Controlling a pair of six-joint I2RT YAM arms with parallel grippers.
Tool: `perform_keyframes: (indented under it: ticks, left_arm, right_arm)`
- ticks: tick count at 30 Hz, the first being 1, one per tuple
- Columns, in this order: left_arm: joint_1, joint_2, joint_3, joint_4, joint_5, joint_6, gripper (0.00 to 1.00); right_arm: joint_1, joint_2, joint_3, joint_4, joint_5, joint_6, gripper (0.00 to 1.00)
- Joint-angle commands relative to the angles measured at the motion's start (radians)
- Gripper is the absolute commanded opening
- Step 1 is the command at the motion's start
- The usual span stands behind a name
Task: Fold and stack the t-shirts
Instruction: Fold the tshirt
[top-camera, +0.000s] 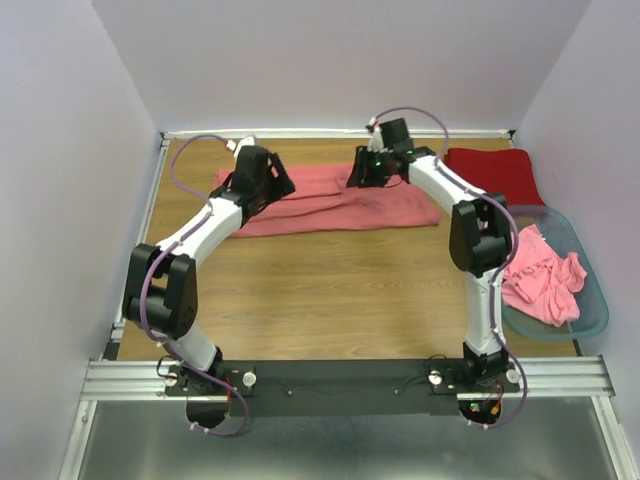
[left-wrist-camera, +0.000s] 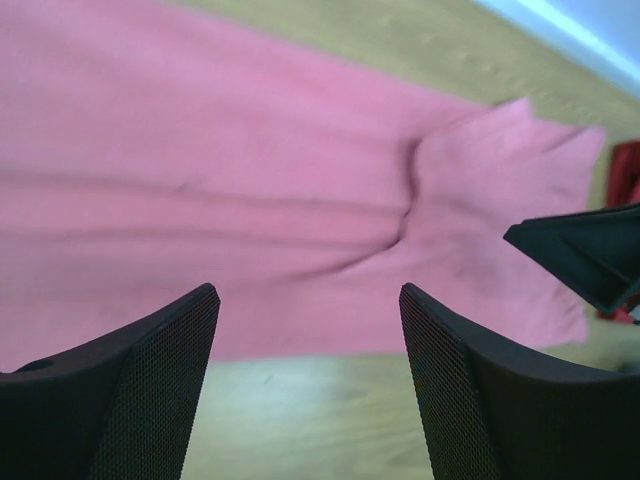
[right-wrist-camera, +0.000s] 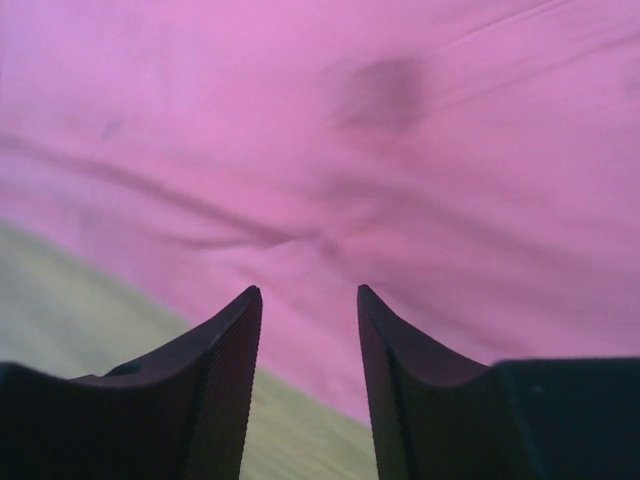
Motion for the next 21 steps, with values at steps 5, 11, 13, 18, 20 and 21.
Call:
perform_keyframes:
  ticks: [5, 11, 13, 18, 20, 21]
  left_arm:
    - [0.105, -0.076, -0.275, 0.037, -0.034, -0.019, 0.81]
    - [0.148, -0.103, -0.295, 0.035, -0.031, -0.010, 0.81]
    - [0.153, -0.116, -0.303, 0.035, -0.032, -0.009, 0.80]
    - [0.168, -0.123, -0.321, 0.037, -0.022, -0.010, 0.81]
    - [0.170, -0.123, -0.323, 0.038, -0.019, -0.010, 0.81]
    - [0.170, -0.122, -0.323, 0.040, -0.017, -0.009, 0.81]
  right_arm:
    - [0.143, 0.051, -0.052, 0.099, -0.241, -0.020, 0.49]
    - [0.181, 0.129, -0.022, 0.142, -0.273, 0.024, 0.49]
    - [0.189, 0.141, -0.023, 0.146, -0.272, 0.032, 0.49]
    - [0.195, 0.157, -0.034, 0.149, -0.258, 0.047, 0.49]
    - [0.195, 0.168, -0.026, 0.160, -0.238, 0.051, 0.49]
    - [0.195, 0.172, -0.019, 0.162, -0.231, 0.052, 0.49]
